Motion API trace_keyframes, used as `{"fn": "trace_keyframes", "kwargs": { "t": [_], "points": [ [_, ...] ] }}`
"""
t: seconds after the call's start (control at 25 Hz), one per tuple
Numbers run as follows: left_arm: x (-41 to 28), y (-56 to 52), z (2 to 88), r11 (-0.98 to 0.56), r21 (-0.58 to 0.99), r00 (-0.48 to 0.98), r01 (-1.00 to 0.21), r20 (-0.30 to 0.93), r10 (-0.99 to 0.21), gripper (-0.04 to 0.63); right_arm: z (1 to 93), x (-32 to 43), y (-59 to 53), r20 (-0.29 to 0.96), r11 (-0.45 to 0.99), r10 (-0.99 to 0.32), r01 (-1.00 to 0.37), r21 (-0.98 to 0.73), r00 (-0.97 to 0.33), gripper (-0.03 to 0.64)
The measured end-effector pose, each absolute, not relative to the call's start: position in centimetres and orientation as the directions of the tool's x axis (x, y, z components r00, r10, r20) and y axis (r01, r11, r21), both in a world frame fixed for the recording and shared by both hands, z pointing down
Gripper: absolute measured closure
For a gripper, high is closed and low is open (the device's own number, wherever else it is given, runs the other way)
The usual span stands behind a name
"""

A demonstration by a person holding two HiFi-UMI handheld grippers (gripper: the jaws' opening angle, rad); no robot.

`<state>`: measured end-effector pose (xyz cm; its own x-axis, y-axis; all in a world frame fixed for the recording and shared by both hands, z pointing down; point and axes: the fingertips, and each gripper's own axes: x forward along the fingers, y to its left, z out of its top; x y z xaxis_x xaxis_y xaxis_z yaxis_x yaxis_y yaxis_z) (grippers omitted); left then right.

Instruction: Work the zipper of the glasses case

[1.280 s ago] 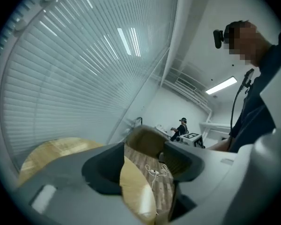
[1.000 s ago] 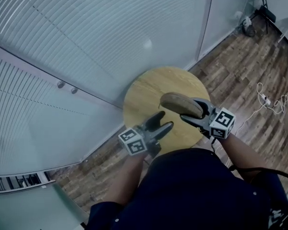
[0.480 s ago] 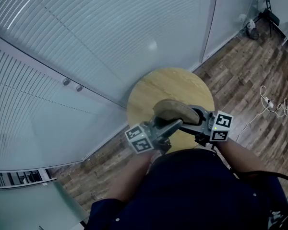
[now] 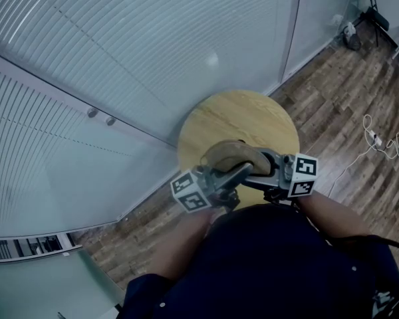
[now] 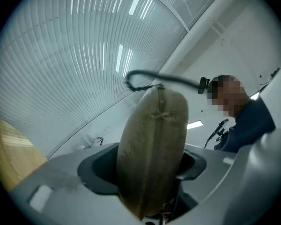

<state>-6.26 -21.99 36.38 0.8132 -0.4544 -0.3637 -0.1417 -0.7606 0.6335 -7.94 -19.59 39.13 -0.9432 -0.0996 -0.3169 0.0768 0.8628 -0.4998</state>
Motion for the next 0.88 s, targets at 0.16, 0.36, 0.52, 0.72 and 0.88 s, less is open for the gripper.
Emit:
{"fn": "trace_keyframes", "kwargs": {
  "t": [0.16,0.36,0.52,0.72,0.88],
  "points": [
    [-6.2,-22.2,36.8,-0.764,0.605,0.841,-0.222,-0.278,-0.464,0.284,39.5,-8.3,-19.7,-0.3,0.857,-0.107,0.065,-0.51,-0.948,0.313],
    [-8.1,-22.9,38.4,-0.794,0.474,0.876,-0.381,-0.089,-0.474,0.278,42.8,-7.4,-21.1,-0.107,0.866,-0.177,-0.102,-0.49,-0.978,0.279],
    [-9.7,-22.9,41.5,-0.828,0.303,0.881,-0.472,0.143,-0.45,0.278,43.2,-5.0,-22.8,-0.066,0.847,-0.25,-0.185,-0.498,-0.966,0.28],
    [-10.4,-22.6,44.5,-0.843,0.15,0.83,-0.516,0.331,-0.449,0.278,41.1,-4.0,-22.9,-0.022,0.892,-0.23,-0.202,-0.405,-0.973,0.3],
    [-10.6,-22.3,46.6,-0.871,-0.011,0.755,-0.491,0.493,-0.432,0.278,39.0,-6.2,-21.1,0.096,0.968,-0.12,-0.138,-0.209,-0.988,0.327]
  ]
}}
